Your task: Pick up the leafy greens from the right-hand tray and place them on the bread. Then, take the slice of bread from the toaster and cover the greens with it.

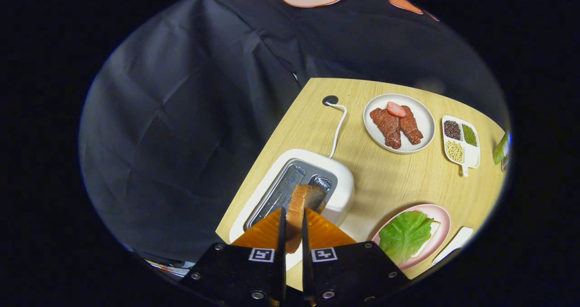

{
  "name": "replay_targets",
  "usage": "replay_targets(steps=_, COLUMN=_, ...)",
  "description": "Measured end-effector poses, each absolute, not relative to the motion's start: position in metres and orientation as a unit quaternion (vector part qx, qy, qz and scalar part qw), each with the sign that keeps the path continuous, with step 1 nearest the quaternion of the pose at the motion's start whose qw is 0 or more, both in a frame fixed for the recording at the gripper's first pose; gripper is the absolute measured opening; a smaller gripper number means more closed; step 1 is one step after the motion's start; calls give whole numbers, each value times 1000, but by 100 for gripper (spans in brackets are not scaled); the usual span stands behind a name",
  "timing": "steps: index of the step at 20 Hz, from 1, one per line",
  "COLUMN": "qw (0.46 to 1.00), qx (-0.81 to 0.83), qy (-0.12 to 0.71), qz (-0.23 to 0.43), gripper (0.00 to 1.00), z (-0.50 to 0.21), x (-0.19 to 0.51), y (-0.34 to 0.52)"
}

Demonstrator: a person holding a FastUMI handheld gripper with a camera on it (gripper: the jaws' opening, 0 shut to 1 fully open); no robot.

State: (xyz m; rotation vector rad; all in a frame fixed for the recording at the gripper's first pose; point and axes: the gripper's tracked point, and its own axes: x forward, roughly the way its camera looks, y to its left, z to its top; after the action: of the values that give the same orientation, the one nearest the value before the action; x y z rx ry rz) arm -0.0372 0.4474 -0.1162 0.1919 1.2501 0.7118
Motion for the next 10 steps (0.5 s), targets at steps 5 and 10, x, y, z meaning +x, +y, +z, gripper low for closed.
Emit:
replay_targets(steps=5, qw=756, qx=126, qy=531, qz=363, gripper=14, z=-83, x=-41, y=436)
replay_targets(steps=10, qw=759, qx=188, qy=491, qz=383, gripper=14, z=-47, x=-37, y=412)
